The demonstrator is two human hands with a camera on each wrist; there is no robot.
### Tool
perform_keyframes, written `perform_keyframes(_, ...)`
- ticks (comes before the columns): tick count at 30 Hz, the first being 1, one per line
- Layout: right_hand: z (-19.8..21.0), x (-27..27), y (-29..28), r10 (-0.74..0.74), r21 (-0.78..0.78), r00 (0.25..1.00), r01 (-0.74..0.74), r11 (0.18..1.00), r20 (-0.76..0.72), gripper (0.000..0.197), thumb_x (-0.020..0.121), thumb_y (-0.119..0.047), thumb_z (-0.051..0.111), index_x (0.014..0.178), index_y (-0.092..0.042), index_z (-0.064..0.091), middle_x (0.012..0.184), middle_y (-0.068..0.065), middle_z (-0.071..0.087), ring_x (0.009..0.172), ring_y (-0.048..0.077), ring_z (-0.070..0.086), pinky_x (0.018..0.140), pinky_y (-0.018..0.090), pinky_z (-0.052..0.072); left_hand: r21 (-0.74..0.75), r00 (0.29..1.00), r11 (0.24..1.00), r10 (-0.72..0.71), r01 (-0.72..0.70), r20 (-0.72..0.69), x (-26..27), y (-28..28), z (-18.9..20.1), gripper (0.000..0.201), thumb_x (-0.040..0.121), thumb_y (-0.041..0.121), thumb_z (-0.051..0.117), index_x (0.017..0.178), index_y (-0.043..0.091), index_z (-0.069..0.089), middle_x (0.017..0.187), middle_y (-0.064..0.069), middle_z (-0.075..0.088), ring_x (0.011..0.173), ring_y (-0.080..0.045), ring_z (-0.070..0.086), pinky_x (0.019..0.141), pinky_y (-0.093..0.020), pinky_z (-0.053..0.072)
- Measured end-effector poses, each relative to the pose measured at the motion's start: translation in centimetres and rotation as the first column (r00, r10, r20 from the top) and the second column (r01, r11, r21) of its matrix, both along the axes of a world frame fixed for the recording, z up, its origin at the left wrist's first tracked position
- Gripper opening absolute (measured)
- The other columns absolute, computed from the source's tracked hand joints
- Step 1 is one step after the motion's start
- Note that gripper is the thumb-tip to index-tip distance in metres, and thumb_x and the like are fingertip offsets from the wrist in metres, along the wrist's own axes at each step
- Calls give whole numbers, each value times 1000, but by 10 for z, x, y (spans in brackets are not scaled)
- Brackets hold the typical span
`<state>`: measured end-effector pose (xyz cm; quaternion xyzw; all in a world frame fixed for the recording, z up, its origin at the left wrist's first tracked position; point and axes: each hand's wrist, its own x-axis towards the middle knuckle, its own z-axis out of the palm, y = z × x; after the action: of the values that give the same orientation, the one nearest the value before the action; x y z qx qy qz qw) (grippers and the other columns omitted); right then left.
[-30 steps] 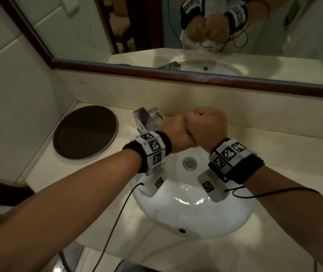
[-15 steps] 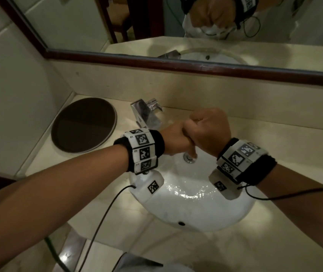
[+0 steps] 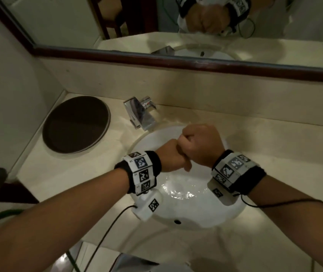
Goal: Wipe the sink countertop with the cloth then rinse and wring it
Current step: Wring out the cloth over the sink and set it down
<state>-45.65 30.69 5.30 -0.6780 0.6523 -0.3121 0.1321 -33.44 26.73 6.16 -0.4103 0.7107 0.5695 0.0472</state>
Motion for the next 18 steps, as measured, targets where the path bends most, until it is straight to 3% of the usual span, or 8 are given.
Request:
perform_keyframes(3, 1, -5, 3, -64, 103, 998, 61, 993, 25, 35, 78, -49, 38, 59, -22, 51, 55, -5, 52, 52, 14, 46, 48, 27, 34, -107, 999, 994, -29, 32, 28, 2, -9, 1, 18, 70, 5, 79, 80, 15, 67, 75, 6, 63, 71, -9, 60, 62, -19, 45)
perform_keyframes(5, 7, -12, 9, 14, 188, 996, -31, 982, 90, 33, 86, -56, 49, 89, -26, 61, 81, -10, 61, 71, 9, 56, 60, 23, 42, -153, 996, 987, -36, 47, 77, 8, -16, 6, 22, 70, 14, 82, 85, 20, 67, 81, 7, 65, 75, -10, 60, 65, -20, 46)
perform_keyframes(8, 15, -18, 16, 123, 263, 988, -144, 954, 94, 43, 90, -54, 58, 122, -26, 55, 112, -8, 52, 91, 9, 55, 75, 23, 47, -238, 980, 959, -114, 151, 161, 20, -26, 11, 31, 69, 25, 83, 95, 21, 65, 90, 3, 68, 81, -15, 63, 72, -27, 52)
perform_keyframes(11, 16, -19, 21, 142, 183, 987, -154, 971, 72, 40, 87, -47, 65, 120, -27, 59, 114, -7, 52, 91, 13, 56, 76, 24, 48, -155, 994, 983, -89, 98, 62, 32, -26, 20, 34, 72, 21, 83, 97, 15, 61, 83, 1, 66, 68, -17, 61, 61, -31, 52)
perform_keyframes(15, 25, -19, 26, 117, 52, 987, -123, 991, 106, 39, 83, -50, 58, 112, -26, 70, 107, -7, 60, 88, 11, 58, 73, 26, 51, -94, 994, 992, -87, 81, -63, 46, -21, 44, 38, 86, 23, 71, 118, 9, 55, 93, -5, 65, 74, -23, 66, 66, -33, 54)
perform_keyframes(18, 39, -17, 25, 103, -88, 989, -94, 992, 104, 17, 86, -26, 68, 99, -18, 75, 98, -1, 67, 82, 16, 63, 71, 38, 55, -104, 989, 992, -77, 64, -129, 56, -22, 55, 40, 88, 28, 68, 122, 12, 54, 107, -10, 67, 81, -24, 71, 70, -34, 57)
